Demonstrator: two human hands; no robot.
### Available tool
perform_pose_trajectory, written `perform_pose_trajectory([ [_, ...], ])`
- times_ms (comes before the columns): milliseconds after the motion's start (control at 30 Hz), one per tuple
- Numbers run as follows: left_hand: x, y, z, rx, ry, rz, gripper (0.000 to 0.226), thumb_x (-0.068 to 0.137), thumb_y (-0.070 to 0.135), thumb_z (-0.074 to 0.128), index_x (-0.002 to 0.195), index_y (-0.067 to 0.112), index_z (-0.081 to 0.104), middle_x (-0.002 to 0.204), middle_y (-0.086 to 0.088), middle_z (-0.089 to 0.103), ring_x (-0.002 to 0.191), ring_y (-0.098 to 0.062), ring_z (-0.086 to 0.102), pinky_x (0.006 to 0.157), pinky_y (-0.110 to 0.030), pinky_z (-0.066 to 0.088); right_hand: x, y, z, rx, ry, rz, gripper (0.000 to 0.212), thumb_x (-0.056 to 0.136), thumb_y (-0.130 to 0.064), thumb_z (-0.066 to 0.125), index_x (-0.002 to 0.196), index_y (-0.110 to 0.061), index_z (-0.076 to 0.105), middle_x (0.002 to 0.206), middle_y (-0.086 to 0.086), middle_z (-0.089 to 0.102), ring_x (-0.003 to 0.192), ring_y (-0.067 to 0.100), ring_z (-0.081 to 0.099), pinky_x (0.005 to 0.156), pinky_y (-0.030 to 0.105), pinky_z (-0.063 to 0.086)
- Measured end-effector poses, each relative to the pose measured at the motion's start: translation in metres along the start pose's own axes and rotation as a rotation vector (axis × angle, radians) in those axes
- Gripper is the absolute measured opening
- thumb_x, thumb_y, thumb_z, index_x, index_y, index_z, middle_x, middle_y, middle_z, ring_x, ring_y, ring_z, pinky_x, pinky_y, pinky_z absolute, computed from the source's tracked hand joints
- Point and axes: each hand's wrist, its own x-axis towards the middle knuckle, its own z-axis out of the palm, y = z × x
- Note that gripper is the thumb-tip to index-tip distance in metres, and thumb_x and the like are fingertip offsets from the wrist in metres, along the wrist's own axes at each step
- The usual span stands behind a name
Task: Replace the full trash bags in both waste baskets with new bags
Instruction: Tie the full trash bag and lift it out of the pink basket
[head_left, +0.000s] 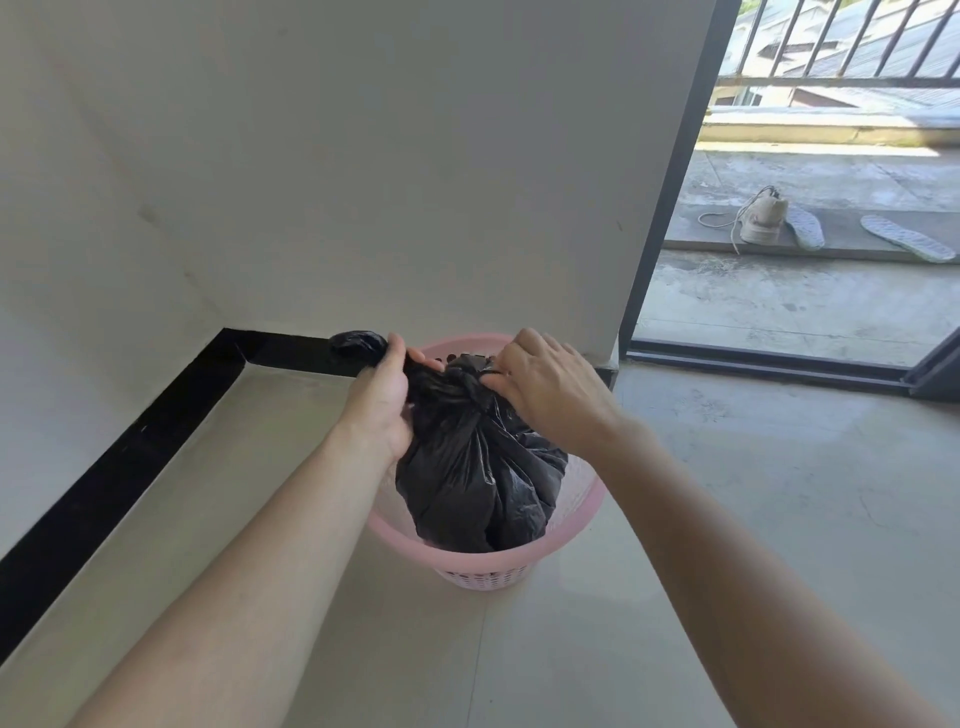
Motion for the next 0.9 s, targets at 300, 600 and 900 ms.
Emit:
perform_pose_trajectory([
  [300, 0.008, 0.002, -0.019, 0.273, 0.081, -0.085, 0.029, 0.099, 0.032, 0.05, 0.078, 0.017, 0.063, 0.078, 0.0, 0.066, 0.061, -0.013, 0.045, 0.061, -0.028, 0.042, -0.03, 0.017, 0.014, -0.052, 0.037, 0.148, 0.022, 0.102, -0.036, 0.047, 0.102, -0.016, 0.057, 0.101, 0.002, 0.062, 0.087, 0.026, 0.062, 0.073, 0.038, 0.046],
  [600, -0.026, 0.028, 0.008, 0.855, 0.441, 0.784, 0.105, 0.077, 0.036, 0.077, 0.153, 0.011, 0.01, 0.155, -0.014, 0.023, 0.143, -0.03, 0.022, 0.114, -0.049, 0.023, -0.024, 0.008, 0.024, 0.33, 0.065, 0.198, 0.02, 0.101, -0.028, 0.052, 0.091, -0.016, 0.039, 0.09, -0.001, 0.053, 0.078, 0.024, 0.046, 0.069, 0.036, 0.036],
  [900, -0.025, -0.023, -0.006, 1.58, -0.291, 0.392, 0.102, 0.077, 0.065, 0.064, 0.153, 0.036, 0.003, 0.163, -0.005, 0.003, 0.15, -0.026, 0.002, 0.121, -0.05, 0.013, -0.014, 0.009, 0.029, 0.373, -0.032, 0.206, 0.024, 0.101, -0.031, 0.051, 0.089, -0.015, 0.039, 0.078, -0.001, 0.052, 0.069, 0.023, 0.048, 0.063, 0.037, 0.039],
])
